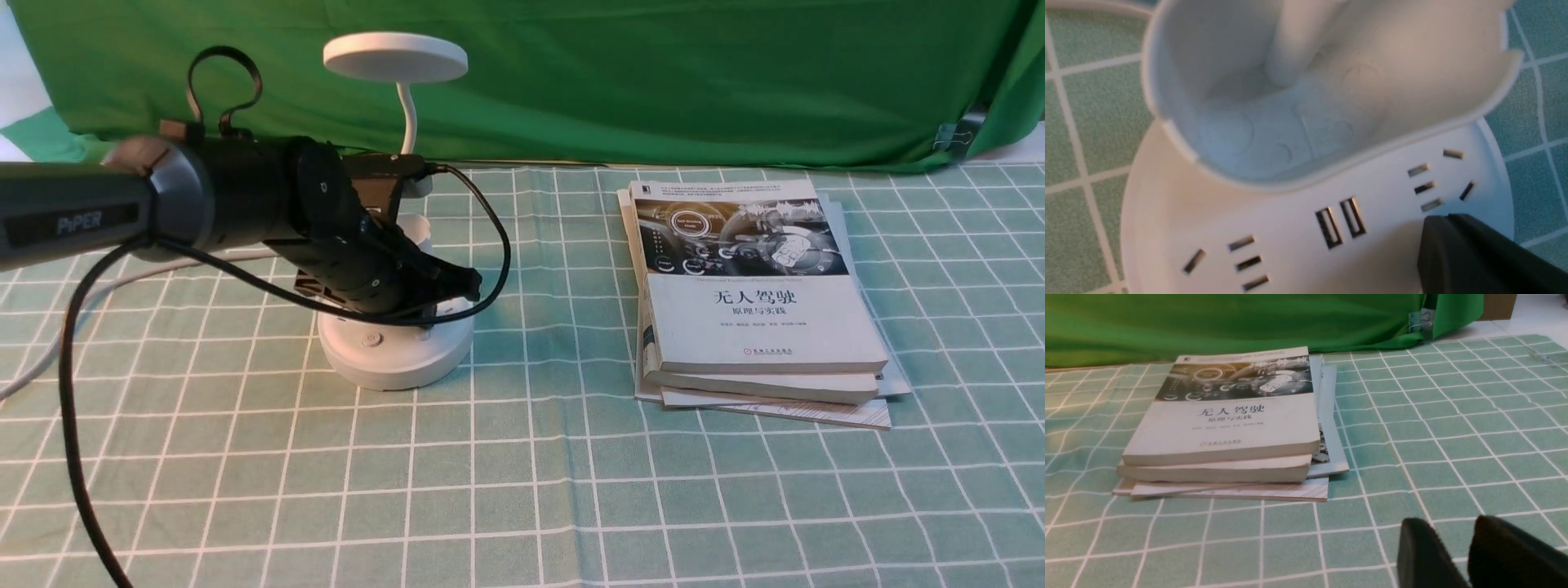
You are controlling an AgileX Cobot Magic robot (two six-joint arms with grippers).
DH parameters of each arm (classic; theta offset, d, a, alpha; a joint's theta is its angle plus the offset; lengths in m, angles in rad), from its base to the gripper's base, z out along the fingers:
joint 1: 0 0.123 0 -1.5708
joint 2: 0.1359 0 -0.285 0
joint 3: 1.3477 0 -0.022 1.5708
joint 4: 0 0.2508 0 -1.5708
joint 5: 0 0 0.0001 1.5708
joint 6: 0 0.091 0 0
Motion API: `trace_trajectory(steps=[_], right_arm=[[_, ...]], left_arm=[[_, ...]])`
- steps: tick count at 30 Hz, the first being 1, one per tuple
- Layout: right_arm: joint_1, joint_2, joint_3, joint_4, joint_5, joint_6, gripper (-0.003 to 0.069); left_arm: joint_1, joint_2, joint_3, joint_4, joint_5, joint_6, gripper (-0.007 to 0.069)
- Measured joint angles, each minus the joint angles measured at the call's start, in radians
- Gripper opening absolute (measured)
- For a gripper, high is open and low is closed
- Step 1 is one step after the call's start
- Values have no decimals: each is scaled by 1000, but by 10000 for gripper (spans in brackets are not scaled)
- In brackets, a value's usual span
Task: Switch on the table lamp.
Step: 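Press the power button on the lamp base to turn the lamp on with the left gripper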
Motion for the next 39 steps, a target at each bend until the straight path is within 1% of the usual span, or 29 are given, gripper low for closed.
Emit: trace_trajectory(steps=[4,8,19,27,35,39], right_arm=[[0,0,0,0,0,0,241],[0,0,0,0,0,0,241],[0,0,0,0,-1,0,241],[0,0,0,0,-1,0,241],[0,0,0,0,-1,0,241],[0,0,0,0,-1,0,241]], left_arm=[[0,-14,-1,39,3,-4,2],[0,-33,-1,46,37,-7,2],[0,-31,3,-38,55,-3,2],[0,-12,0,-53,63,-3,2],[0,-17,-9,-27,75,-2,2],[0,-82,4,-6,110,-2,2]])
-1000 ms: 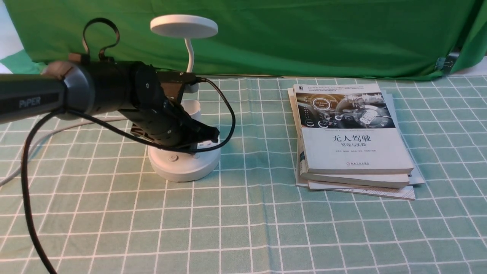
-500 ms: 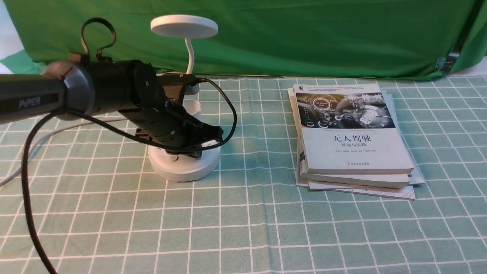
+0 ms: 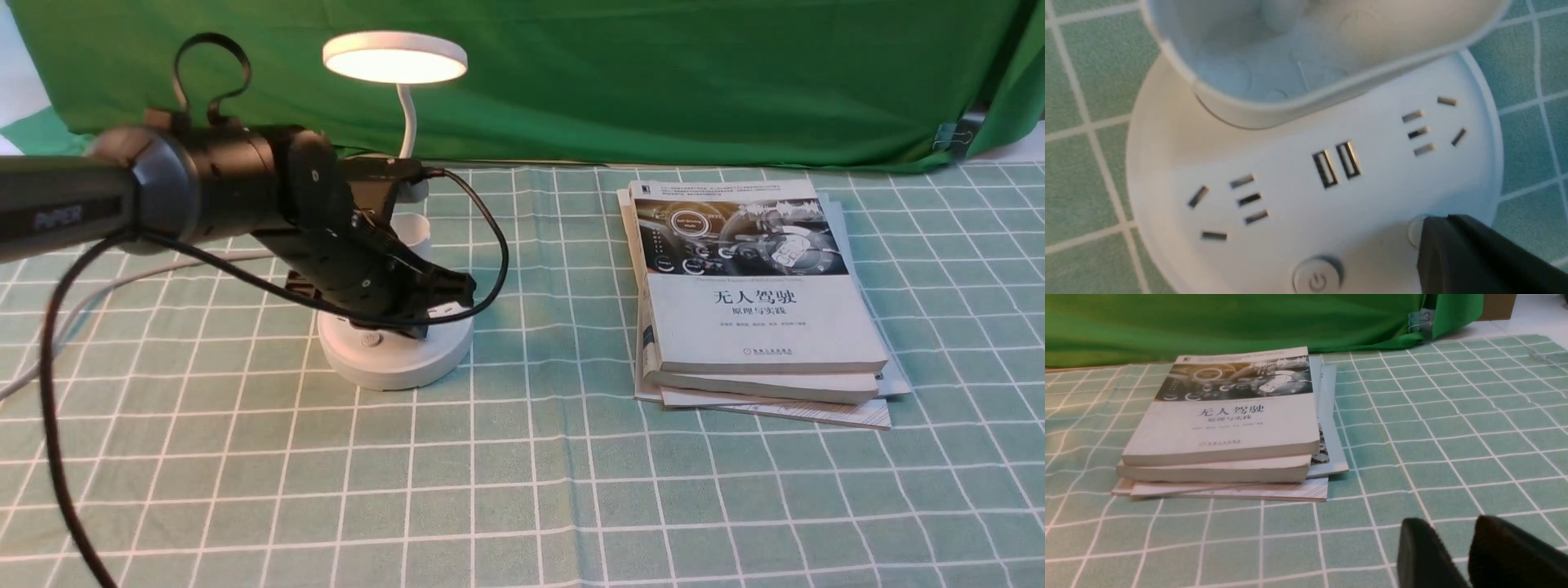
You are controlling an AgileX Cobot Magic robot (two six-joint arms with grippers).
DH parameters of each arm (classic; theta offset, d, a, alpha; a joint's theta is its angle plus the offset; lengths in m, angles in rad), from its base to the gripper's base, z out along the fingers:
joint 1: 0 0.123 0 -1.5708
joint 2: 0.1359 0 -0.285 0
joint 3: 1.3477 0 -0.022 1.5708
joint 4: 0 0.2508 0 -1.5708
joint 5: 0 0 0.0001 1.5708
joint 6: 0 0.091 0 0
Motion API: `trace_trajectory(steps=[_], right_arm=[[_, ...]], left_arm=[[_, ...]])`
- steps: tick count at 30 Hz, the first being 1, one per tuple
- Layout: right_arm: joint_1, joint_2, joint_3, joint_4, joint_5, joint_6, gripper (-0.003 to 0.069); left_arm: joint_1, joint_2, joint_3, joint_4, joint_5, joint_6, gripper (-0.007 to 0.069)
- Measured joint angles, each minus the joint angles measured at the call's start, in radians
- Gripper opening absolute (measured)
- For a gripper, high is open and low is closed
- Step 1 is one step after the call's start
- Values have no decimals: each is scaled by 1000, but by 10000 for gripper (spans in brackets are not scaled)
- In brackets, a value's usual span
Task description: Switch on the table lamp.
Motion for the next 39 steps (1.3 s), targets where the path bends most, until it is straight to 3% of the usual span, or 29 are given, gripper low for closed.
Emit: trace_trajectory(steps=[5,12,17,20,27,39], right_arm=[[0,0,0,0,0,0,241],[0,0,0,0,0,0,241],[0,0,0,0,0,0,241],[0,0,0,0,2,0,241],[0,0,0,0,1,0,241],[0,0,0,0,1,0,241]], left_arm=[[0,-170,49,-27,107,0,2],[0,-499,274,-135,135,42,2],[0,-758,415,-201,90,83,2],[0,-1004,545,-240,-13,124,2],[0,-1347,760,-160,-178,139,2],[0,-1555,875,-66,-188,139,2]])
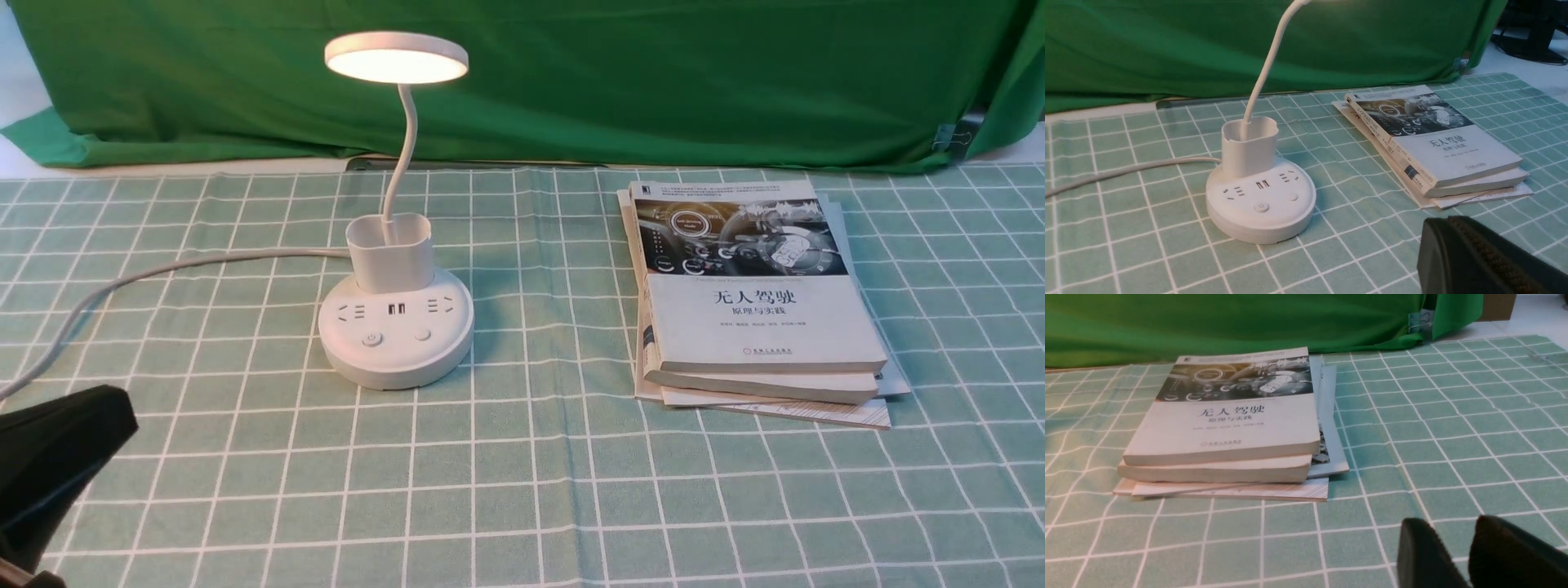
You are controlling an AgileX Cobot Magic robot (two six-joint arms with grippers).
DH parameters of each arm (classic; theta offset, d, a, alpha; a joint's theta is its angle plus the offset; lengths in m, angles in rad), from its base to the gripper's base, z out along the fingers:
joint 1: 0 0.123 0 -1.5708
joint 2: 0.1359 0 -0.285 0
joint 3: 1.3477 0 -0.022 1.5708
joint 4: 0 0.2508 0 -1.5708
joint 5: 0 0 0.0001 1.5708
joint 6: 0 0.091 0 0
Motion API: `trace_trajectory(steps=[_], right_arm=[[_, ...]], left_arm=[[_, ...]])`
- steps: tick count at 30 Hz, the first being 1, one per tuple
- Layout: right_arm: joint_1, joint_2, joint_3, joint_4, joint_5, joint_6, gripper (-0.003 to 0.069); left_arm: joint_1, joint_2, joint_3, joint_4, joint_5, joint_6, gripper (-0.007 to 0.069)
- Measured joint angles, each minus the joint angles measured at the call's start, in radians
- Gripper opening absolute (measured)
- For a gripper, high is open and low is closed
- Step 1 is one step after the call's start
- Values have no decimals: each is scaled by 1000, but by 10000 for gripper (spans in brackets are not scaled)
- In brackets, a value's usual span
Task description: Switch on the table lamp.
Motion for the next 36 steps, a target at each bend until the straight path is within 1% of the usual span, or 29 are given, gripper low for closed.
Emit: trace_trajectory(steps=[1,2,4,5,7,8,9,12,14,17,19,22,23,24,25,29,36], right_arm=[[0,0,0,0,0,0,241],[0,0,0,0,0,0,241],[0,0,0,0,0,0,241],[0,0,0,0,0,0,241],[1,0,0,0,0,0,241],[1,0,0,0,0,0,241],[2,0,0,0,0,0,241],[4,0,0,0,0,0,241],[4,0,0,0,0,0,241],[5,0,0,0,0,0,241],[5,0,0,0,-5,0,241],[5,0,0,0,-4,0,241],[5,0,0,0,-4,0,241],[5,0,0,0,-4,0,241],[5,0,0,0,-4,0,241],[5,0,0,0,-4,0,241],[5,0,0,0,-4,0,241]], left_arm=[[0,-4,9,42,-21,0,2],[0,-5,10,55,-25,0,2],[1,-29,43,146,-84,2,2],[10,-49,69,204,-133,2,2],[50,-94,129,265,-239,-10,2],[60,-104,141,269,-260,-13,2],[95,-135,178,273,-321,-23,2],[190,-221,275,276,-437,-43,2],[248,-285,338,276,-469,-47,2],[305,-339,429,262,-477,-54,2],[323,-343,454,251,-447,-84,2],[336,-345,461,227,-274,-128,2],[337,-345,461,226,-265,-128,2],[337,-345,462,218,-206,-128,2],[337,-345,462,214,-184,-126,2],[338,-346,462,198,-168,-125,2],[338,-348,462,182,-188,-125,2]])
